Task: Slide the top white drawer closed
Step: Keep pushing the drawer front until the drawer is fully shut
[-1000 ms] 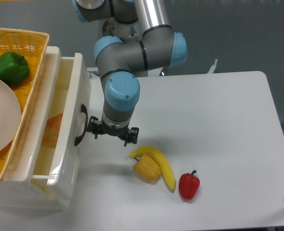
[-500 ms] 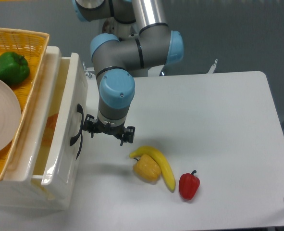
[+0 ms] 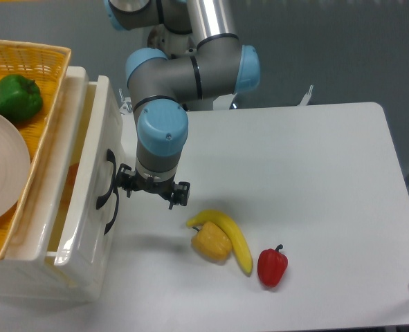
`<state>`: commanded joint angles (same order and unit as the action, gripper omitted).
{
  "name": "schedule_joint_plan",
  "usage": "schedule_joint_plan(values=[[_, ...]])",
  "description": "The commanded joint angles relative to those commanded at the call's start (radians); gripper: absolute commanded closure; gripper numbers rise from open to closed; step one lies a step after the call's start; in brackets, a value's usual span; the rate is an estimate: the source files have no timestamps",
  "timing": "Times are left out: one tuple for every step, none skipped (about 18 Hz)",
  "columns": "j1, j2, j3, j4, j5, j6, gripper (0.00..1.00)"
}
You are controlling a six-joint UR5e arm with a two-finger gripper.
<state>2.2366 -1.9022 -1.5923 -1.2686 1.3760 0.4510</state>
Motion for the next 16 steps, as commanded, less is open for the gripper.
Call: schedule_joint_plan(values=[[-0.002, 0.000, -0.002, 0.000, -0.002, 0.000, 0.00], [-0.003, 0.000, -0.002, 0.000, 0.000, -0.002, 0.00], [-0.003, 0.000, -0.002, 0.000, 0.000, -0.002, 0.00], [-0.003, 0.000, -0.002, -0.002, 0.002, -0.003, 0.00], [-0.003, 0.000, -0.002, -0.002, 0.000, -0.008, 0.00], [-0.003, 0.000, -0.002, -0.002, 0.002, -0.008, 0.00], [-0.003, 0.000, -0.002, -0.002, 0.002, -0.008, 0.00], [-0.003, 0.002, -0.002, -0.002, 0.000, -0.008, 0.00], [-0.003, 0.002, -0.002, -0.002, -0.002, -0.011, 0.00], [-0.005, 0.002, -0.002, -0.002, -0.002, -0.011, 0.00], [-0.005, 0.003, -0.002, -0.003, -0.002, -0.011, 0.00], [-0.005, 0.005, -0.002, -0.002, -0.003, -0.011, 0.00], [-0.005, 0.003, -0.002, -0.002, -0.003, -0.011, 0.00], [-0.005, 0.003, -0.002, -0.003, -0.003, -0.011, 0.00], [-0.006, 0.003, -0.003, -0.003, -0.003, -0.012, 0.00], [-0.009, 0.003, -0.003, -0.002, -0.003, -0.017, 0.00]])
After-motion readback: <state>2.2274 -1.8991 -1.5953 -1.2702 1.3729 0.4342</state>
